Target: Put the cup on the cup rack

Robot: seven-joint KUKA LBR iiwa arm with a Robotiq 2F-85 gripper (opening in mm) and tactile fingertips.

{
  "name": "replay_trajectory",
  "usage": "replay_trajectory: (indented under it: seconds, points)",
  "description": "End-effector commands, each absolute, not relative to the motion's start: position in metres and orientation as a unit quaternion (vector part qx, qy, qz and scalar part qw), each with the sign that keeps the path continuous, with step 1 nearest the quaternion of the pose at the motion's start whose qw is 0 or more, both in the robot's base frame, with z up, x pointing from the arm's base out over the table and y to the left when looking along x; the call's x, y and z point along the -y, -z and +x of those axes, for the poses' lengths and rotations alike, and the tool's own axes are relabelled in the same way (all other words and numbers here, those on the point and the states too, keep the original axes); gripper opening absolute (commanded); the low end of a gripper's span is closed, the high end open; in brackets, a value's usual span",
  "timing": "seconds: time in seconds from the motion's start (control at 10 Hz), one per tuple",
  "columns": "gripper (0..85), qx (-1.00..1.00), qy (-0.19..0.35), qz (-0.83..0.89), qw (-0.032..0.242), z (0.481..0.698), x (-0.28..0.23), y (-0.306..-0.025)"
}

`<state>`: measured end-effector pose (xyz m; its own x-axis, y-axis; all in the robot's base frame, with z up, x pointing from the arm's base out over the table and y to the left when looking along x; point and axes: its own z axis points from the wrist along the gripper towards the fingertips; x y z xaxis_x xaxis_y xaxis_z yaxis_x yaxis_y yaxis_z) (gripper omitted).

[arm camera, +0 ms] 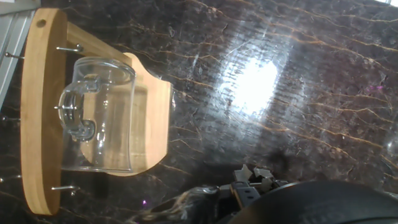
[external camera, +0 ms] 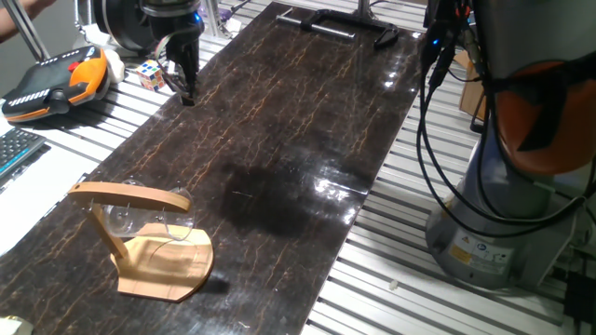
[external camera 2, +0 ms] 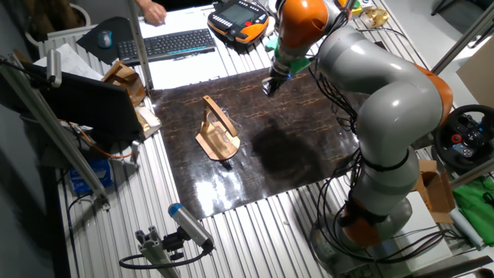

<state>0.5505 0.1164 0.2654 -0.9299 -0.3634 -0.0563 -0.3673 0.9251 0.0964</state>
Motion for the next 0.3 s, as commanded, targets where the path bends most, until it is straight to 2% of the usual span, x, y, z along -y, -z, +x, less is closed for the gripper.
replay_trajectory:
  seconds: [0.0,0.2]
  points:
    - [1.0,-0.981,-0.054,-0.186,0.018,0.5511,-0.1172,-0.2648]
    - [1.0,-0.981,-0.054,-0.188,0.018,0.5538,-0.1187,-0.2652]
